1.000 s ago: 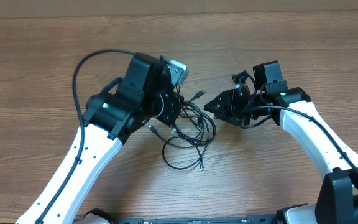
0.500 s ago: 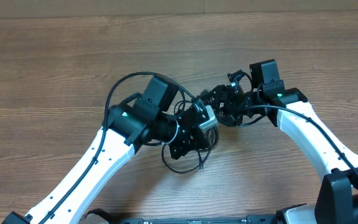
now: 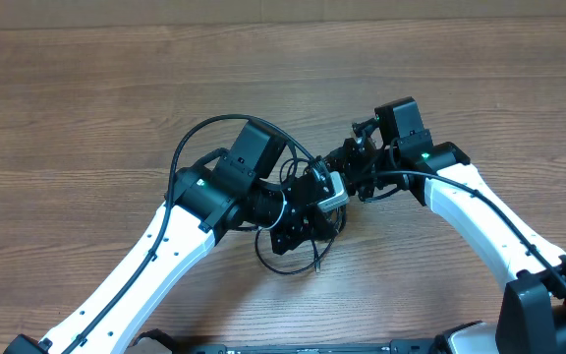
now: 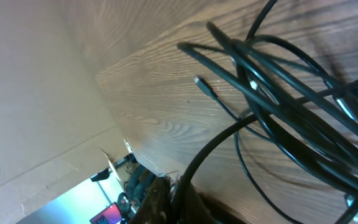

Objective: Untangle cables

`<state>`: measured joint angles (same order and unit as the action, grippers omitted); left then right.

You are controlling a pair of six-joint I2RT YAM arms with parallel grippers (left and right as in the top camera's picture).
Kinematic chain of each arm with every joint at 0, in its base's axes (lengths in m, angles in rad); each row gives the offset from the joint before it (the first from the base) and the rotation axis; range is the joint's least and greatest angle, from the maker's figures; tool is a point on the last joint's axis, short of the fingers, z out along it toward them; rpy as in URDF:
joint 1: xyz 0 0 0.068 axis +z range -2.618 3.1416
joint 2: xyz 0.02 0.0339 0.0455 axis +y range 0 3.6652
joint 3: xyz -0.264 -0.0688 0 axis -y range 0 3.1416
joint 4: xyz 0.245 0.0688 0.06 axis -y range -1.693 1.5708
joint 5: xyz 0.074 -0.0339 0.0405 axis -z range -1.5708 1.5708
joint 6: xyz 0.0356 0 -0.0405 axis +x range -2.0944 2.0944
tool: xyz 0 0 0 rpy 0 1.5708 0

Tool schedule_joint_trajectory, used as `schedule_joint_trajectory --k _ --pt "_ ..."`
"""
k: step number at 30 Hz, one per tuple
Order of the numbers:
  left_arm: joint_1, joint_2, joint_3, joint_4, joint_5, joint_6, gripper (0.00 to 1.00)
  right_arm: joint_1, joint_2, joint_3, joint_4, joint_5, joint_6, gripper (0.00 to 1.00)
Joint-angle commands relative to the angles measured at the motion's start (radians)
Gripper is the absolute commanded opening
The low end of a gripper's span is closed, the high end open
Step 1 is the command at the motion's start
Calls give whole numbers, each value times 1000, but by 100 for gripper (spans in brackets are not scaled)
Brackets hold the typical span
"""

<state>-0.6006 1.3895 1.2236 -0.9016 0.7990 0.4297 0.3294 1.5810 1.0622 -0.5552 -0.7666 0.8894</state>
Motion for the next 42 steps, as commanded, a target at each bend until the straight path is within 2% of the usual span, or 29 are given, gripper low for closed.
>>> schedule_joint_trajectory --k 1,2,4,5,6,8,10,15,17,18,21,24,27,30,32,34,35,37,39,42 --pt "-3 -2 -8 4 -51 16 4 2 -19 17 24 3 -13 4" --pt "-2 -2 -8 8 -69 2 4 2 -19 17 28 3 -32 4" --pt "0 -2 -8 41 -194 -109 6 2 -19 17 29 -2 -98 4" --pt "1 -2 -8 62 -278 -197 24 2 -19 17 44 -39 -137 4" --pt "5 -2 -8 82 -393 -312 56 2 -19 17 79 -131 -205 4" --pt "20 5 -8 98 -542 -442 85 2 -19 18 135 -281 -280 4" --pt "43 14 -8 101 -596 -491 89 2 -19 18 155 -359 -320 4" --pt "169 61 -8 109 -579 -603 92 2 -19 17 153 -420 -428 4" --pt "211 82 -8 126 -527 -614 94 3 -19 17 150 -439 -454 4" --pt "227 95 -8 137 -492 -614 99 3 -19 17 149 -441 -454 4" --pt "270 170 -8 183 -317 -614 100 2 -19 17 150 -440 -454 4" --pt "287 277 -8 201 -183 -611 99 2 -19 17 150 -439 -462 4" --pt "289 369 -8 235 -110 -609 89 3 -19 17 143 -439 -502 4" --pt "289 436 -8 291 -35 -609 91 3 -19 17 132 -439 -526 4" --pt "289 474 -8 317 -16 -610 75 3 -19 17 103 -440 -572 4" --pt "289 493 -8 320 -17 -610 45 3 -19 17 73 -440 -612 4" --pt "289 499 -8 320 -23 -610 38 3 -19 17 63 -440 -626 4" --pt "289 503 -8 319 -37 -610 25 2 -19 17 57 -440 -633 4" --pt "289 503 -8 298 -82 -618 20 0 -19 18 82 -448 -628 4" --pt "289 503 -8 277 -100 -617 5 -6 -19 18 133 -455 -597 4"
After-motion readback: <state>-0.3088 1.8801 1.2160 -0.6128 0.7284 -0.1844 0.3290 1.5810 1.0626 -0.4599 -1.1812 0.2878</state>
